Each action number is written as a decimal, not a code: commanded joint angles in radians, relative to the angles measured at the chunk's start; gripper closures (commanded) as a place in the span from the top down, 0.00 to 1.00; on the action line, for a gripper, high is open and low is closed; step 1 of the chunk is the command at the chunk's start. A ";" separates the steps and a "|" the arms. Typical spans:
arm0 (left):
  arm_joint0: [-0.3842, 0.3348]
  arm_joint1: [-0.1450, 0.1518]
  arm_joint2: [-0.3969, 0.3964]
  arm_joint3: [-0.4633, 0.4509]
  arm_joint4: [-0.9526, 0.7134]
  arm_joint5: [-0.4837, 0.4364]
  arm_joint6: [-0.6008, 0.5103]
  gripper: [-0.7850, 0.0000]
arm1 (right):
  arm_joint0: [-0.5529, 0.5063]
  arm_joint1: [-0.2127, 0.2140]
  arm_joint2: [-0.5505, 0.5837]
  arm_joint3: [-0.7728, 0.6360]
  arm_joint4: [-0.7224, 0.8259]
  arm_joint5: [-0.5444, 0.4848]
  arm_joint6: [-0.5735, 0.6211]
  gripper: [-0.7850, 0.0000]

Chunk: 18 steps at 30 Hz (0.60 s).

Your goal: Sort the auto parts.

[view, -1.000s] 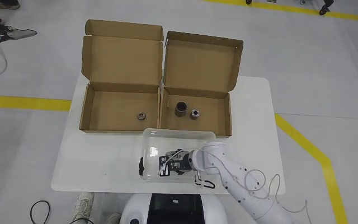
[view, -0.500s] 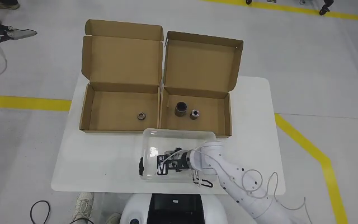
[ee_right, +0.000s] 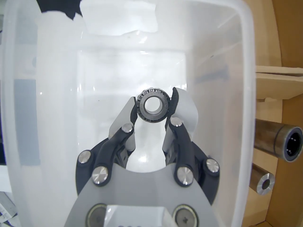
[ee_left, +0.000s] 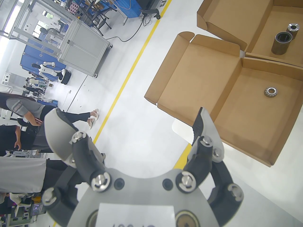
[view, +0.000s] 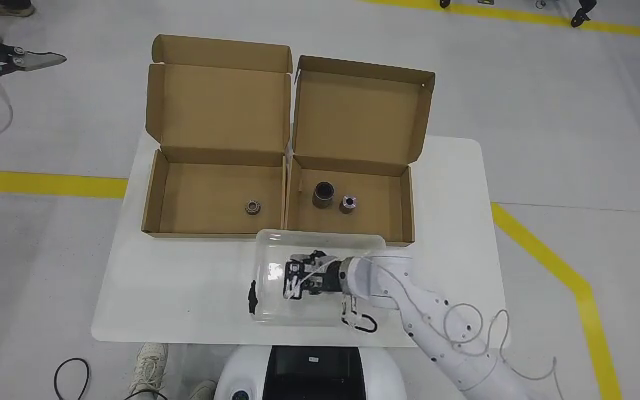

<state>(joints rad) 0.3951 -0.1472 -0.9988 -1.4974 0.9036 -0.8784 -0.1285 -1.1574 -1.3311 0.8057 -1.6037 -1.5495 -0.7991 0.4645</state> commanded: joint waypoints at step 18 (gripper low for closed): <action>0.000 0.000 0.000 0.000 0.000 0.000 0.000 1.00 | 0.082 -0.012 0.037 -0.044 0.134 0.095 -0.302 0.00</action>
<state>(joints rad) 0.3951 -0.1472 -0.9988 -1.4974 0.9036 -0.8784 -0.1285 -1.0829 -1.3416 0.8415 -1.6463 -1.4250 -0.7096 0.1729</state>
